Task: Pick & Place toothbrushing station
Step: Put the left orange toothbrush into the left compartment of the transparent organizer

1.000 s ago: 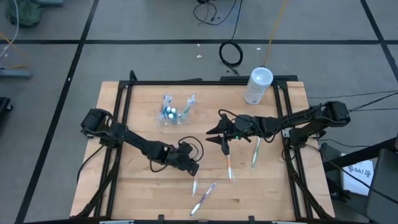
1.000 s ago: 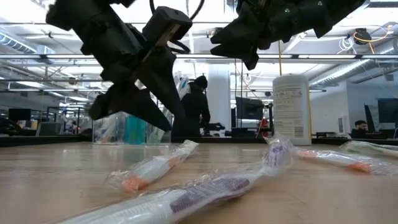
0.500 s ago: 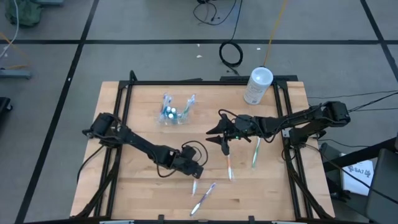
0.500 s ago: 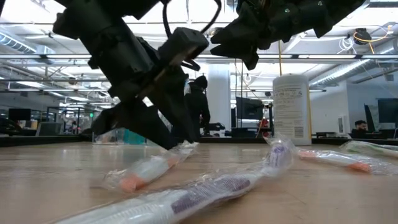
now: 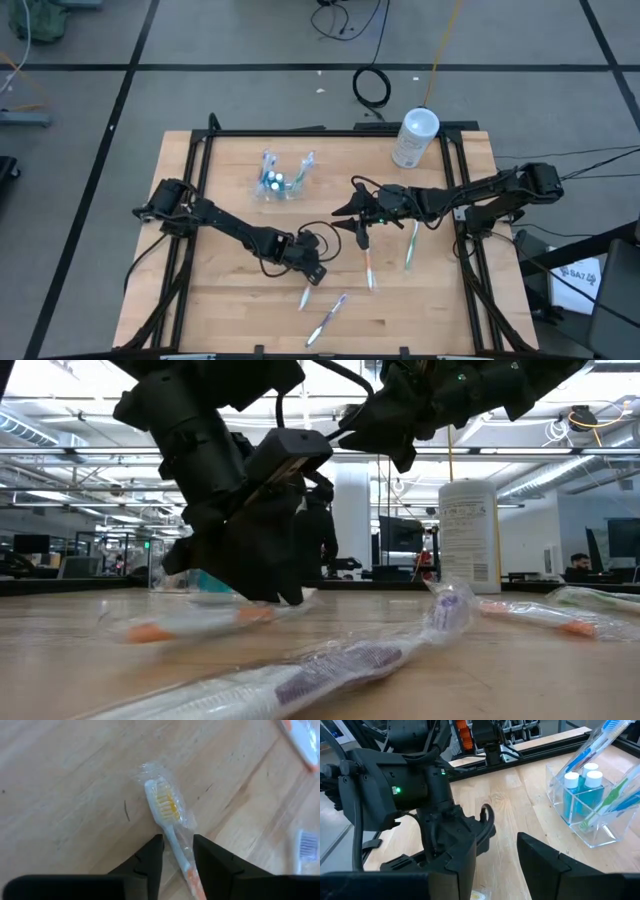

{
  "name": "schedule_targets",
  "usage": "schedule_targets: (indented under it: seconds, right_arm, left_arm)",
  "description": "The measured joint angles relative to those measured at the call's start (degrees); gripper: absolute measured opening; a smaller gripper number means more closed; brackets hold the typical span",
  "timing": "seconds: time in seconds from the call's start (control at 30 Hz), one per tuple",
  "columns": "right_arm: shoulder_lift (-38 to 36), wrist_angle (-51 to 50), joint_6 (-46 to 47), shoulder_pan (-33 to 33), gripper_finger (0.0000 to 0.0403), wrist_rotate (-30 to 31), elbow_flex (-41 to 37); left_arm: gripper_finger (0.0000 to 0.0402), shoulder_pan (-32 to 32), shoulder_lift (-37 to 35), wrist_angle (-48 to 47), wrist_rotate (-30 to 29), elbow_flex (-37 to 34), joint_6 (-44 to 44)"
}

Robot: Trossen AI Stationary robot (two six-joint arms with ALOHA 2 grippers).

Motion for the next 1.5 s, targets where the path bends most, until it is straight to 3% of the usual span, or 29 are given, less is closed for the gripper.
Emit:
schedule_targets:
  seconds: [0.3, 0.57, 0.87, 1.07, 1.23, 1.5]
  right_arm:
    - [0.0, 0.0, -0.6, 0.0, 0.0134, 0.0, 0.0]
    - [0.0, -0.2, -0.6, 0.0, 0.0134, 0.0, 0.0]
    - [0.0, -0.4, -1.0, 0.0, 0.0134, 0.0, 0.0]
    - [0.0, -0.4, -1.0, 0.0, 0.0134, 0.0, 0.0]
    - [0.0, -0.3, -1.0, 0.0, 0.0134, 0.0, 0.0]
    - [0.0, -0.3, -1.0, 0.0, 0.0134, 0.0, 0.0]
  left_arm:
    - [0.0011, 0.4, -1.2, -0.9, 1.6, -0.2, 10.3]
    - [0.0015, 1.3, -7.6, -7.4, 1.4, -0.8, 11.0]
    - [0.0005, -2.8, -25.0, -18.0, -13.5, -0.5, 10.5]
    - [0.0004, -5.8, -35.0, -28.9, -30.2, -0.4, 4.9]
    - [0.0005, -7.1, -39.7, -33.7, -42.7, -0.4, 3.0]
    - [0.0003, -4.4, -42.2, -39.4, -52.6, -0.4, 3.5]
